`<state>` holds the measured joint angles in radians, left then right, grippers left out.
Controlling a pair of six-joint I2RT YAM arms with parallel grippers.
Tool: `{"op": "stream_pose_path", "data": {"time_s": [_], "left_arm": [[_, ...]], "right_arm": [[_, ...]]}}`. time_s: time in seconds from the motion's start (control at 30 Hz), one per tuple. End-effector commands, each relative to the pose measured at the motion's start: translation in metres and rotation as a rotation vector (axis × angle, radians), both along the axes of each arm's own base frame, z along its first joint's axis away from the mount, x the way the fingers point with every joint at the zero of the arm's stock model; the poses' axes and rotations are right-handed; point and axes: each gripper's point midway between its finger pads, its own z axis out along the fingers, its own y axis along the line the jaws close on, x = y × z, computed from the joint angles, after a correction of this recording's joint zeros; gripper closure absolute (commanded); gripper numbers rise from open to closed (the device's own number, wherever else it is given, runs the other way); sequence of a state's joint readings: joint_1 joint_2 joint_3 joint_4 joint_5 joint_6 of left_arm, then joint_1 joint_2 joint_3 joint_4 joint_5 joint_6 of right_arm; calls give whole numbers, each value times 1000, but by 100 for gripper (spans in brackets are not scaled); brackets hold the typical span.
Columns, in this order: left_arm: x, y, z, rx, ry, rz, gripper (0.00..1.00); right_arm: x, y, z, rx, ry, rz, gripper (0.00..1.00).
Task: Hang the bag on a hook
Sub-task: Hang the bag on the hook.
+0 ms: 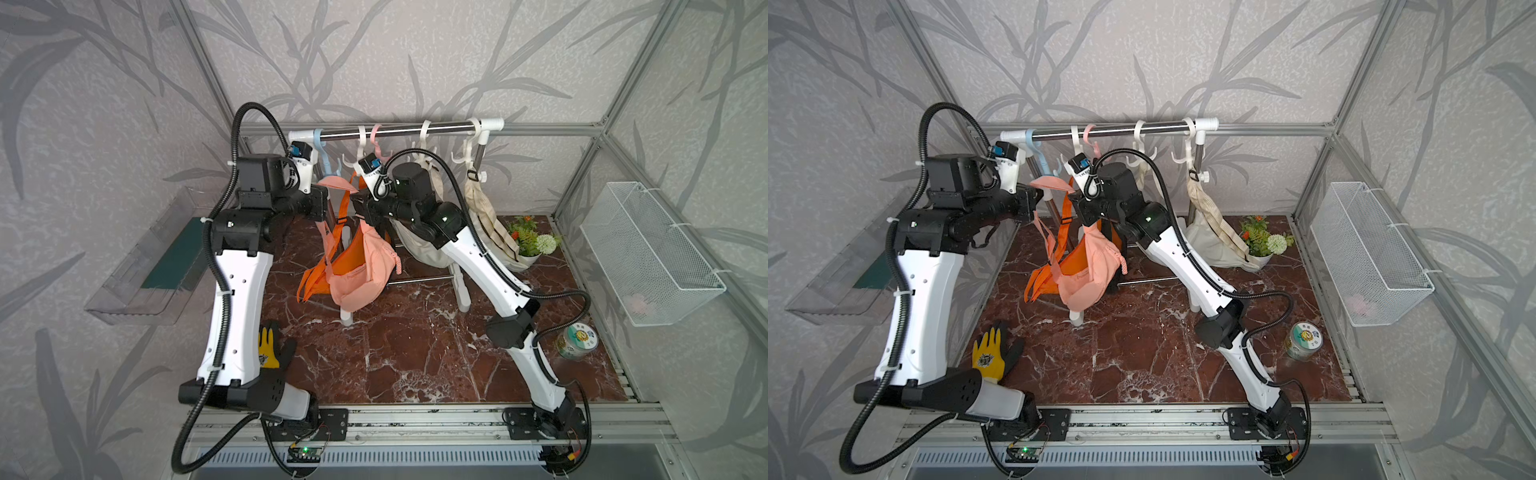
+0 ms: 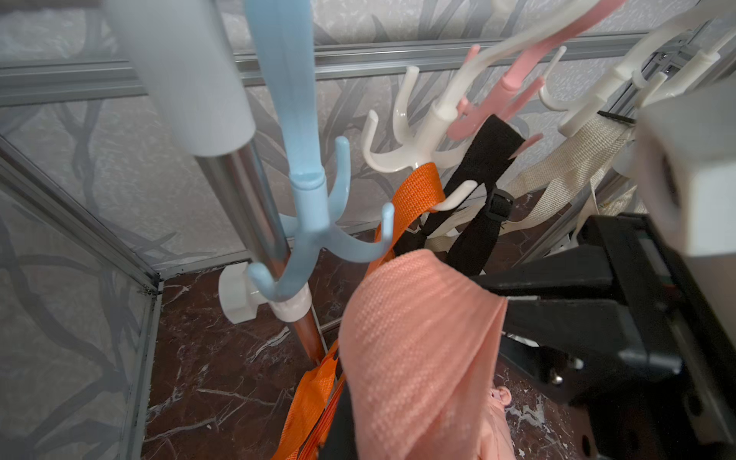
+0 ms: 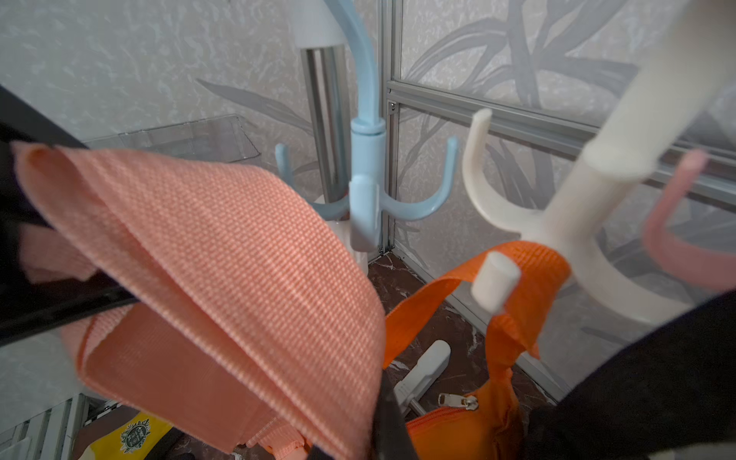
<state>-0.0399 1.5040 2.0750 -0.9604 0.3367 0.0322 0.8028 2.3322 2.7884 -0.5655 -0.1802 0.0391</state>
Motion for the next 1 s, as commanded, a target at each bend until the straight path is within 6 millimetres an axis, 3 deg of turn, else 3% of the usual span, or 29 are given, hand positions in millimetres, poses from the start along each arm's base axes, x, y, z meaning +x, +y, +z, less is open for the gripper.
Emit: {"op": "stream_pose_path", "data": {"time_s": [0.0,0.27,0.47,0.73,0.97], "left_arm": [[-10,-3,14,-52,20,-12,100],[1,-16,36,-127,10,-62,100],[18,-15,25,-149,76,-36,100],[40,2,13,-160,117,65,100],[45,3,-3,-194,179,63,100]], "right_arm": [[-1,-10,51,133,-78,3,100],[8,-6,50,169,-81,-2,100],[18,-5,50,216,-73,-22,100],[33,4,30,249,-13,-25,100],[41,9,12,245,28,-14,100]]}}
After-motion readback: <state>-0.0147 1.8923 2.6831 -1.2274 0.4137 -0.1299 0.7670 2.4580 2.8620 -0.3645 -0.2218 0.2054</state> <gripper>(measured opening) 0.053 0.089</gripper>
